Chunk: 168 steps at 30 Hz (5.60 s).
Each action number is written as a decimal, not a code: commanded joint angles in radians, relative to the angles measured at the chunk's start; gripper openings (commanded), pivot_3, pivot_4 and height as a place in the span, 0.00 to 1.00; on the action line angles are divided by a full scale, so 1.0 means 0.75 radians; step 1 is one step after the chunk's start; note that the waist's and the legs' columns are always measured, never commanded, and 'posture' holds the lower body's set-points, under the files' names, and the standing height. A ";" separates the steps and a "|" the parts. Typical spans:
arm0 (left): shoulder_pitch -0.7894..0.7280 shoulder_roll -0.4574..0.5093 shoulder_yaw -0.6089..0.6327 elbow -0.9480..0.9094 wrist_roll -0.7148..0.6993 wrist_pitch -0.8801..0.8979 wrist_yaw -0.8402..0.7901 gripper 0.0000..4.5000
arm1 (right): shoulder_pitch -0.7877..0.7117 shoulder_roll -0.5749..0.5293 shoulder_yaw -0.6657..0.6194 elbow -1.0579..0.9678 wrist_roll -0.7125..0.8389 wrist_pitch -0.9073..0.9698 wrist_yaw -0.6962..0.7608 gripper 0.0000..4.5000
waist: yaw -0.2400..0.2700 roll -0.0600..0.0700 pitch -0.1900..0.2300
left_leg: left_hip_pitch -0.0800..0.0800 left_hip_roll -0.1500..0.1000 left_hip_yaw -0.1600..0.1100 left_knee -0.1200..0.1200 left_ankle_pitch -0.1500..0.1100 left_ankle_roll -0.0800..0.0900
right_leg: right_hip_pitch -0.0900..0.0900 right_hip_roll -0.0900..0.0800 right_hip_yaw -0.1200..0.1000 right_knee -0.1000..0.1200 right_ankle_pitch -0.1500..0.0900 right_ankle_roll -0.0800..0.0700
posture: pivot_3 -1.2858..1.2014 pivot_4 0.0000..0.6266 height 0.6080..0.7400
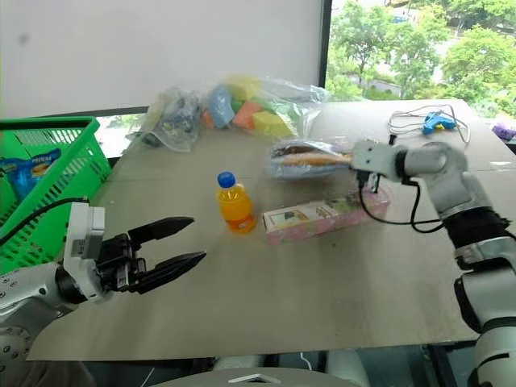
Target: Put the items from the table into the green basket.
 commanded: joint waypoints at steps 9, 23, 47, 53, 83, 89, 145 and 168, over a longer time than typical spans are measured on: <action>-0.223 -0.025 -0.223 0.079 0.032 -0.069 -0.005 0.86 | 0.404 -0.514 -0.566 -0.243 -0.127 0.209 -0.391 0.00 | -0.011 0.004 -0.002 | -0.017 -0.003 -0.001 0.000 0.002 -0.003 | -0.013 -0.011 -0.005 -0.004 0.000 0.000 | 0.54 0.00 1.00; -0.372 -0.032 -0.214 0.214 0.054 -0.100 0.027 0.86 | 1.201 -0.091 -0.529 -1.030 0.018 0.788 -0.261 0.14 | -0.154 0.006 -0.008 | 0.014 0.006 0.011 0.002 0.000 0.001 | 0.012 0.011 0.008 0.004 -0.003 0.007 | 0.54 0.00 1.00; -0.201 0.068 -0.256 0.485 0.412 -0.077 0.053 0.86 | 0.799 -0.095 -0.604 -1.428 1.180 1.035 0.161 1.00 | -0.107 -0.012 -0.005 | 0.009 0.007 0.009 0.001 -0.001 0.002 | 0.006 -0.001 0.005 0.000 -0.003 0.007 | 0.55 0.00 1.00; -0.335 0.046 -0.382 0.577 0.528 -0.143 0.042 0.86 | 0.761 -0.137 -0.550 -1.394 1.171 0.970 0.187 1.00 | -0.109 -0.012 -0.005 | 0.008 0.007 0.009 0.000 -0.002 0.002 | 0.004 -0.002 0.005 0.000 -0.001 0.002 | 0.54 0.00 1.00; -0.550 -0.104 -0.554 0.911 0.709 -0.412 -0.068 0.58 | 0.521 -0.181 -0.365 -1.165 1.138 0.879 0.287 1.00 | -0.125 -0.011 -0.007 | 0.009 0.008 0.009 0.001 -0.002 0.003 | 0.005 -0.001 0.006 0.002 0.001 0.004 | 0.54 0.00 1.00; -0.548 -0.117 -0.432 0.874 0.617 -0.390 -0.033 0.58 | 0.499 -0.168 -0.348 -1.157 1.121 0.866 0.286 1.00 | -0.122 -0.011 -0.006 | 0.009 0.008 0.008 0.001 -0.002 0.003 | 0.005 -0.001 0.005 0.002 0.001 0.004 | 0.54 0.00 1.00; -1.301 -0.371 -0.363 1.001 0.560 0.645 0.550 0.69 | 0.399 0.012 -0.239 -1.145 1.020 0.884 0.122 1.00 | -0.162 -0.019 -0.010 | -0.013 -0.003 -0.009 0.002 0.005 -0.009 | -0.010 -0.012 -0.008 0.005 0.004 0.006 | 0.53 0.00 1.00; -1.339 0.469 -0.199 2.296 1.168 -0.696 0.617 0.69 | -0.198 0.569 -0.139 -0.885 1.098 0.903 0.024 1.00 | -0.001 -0.041 -0.022 | -0.025 -0.008 -0.026 -0.001 0.009 -0.016 | -0.021 -0.018 -0.034 0.009 0.009 -0.001 | 0.59 0.00 1.00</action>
